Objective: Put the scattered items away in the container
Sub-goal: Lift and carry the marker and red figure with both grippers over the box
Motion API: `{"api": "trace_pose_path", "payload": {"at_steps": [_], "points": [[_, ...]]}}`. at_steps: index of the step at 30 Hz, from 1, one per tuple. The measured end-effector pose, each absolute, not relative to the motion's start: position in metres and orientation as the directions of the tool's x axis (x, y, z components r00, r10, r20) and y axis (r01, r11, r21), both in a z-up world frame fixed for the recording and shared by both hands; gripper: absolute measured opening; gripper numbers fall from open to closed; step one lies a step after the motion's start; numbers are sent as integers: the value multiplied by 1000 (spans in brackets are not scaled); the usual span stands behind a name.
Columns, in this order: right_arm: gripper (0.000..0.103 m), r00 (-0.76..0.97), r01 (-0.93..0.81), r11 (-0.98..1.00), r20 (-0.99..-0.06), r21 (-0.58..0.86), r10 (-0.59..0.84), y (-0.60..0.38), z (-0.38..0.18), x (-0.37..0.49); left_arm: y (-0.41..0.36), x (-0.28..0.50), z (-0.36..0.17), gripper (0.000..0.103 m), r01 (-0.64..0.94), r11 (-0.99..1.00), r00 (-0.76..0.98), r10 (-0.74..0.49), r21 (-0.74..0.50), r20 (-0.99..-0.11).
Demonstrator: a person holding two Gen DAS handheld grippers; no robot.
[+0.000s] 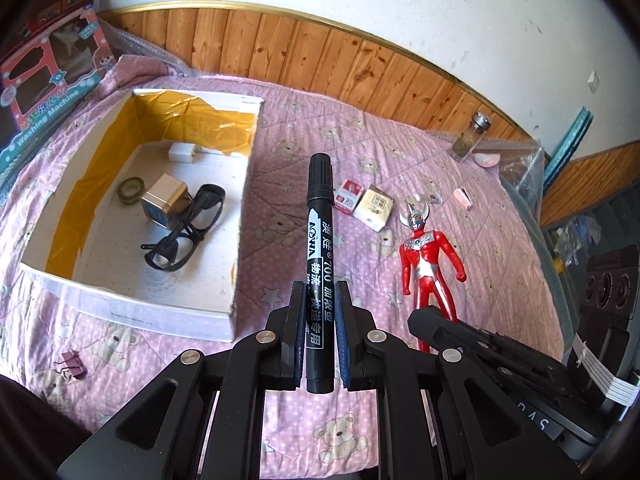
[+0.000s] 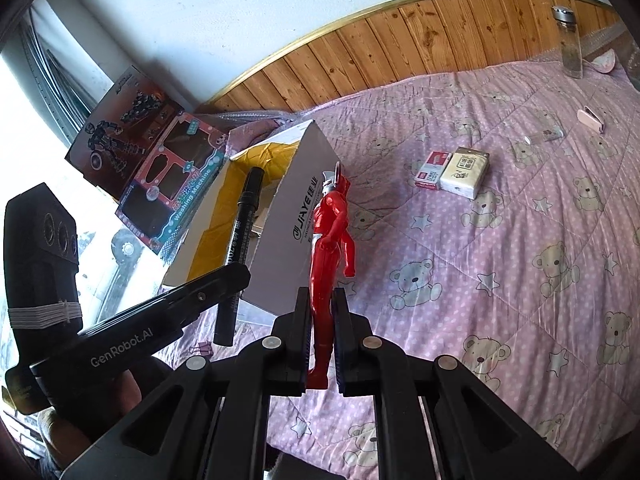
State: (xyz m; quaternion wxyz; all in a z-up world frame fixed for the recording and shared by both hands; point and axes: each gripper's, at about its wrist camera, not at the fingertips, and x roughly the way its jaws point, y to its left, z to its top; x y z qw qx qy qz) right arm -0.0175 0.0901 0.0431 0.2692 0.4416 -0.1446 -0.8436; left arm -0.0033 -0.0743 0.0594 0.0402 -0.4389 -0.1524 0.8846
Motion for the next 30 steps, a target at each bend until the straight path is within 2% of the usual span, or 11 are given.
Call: {"api": "trace_pose_path", "payload": {"at_steps": [15,30], "points": [[10,-443,457,-781,-652,426,-615,22,77,-20,-147,-2,63,14,157,-921,-641,180,-358,-746],[10,-420,508,-761,-656,403,-627,-24,85,-29,-190,-11,67,14,198,-909,-658,155,-367,-737]]}}
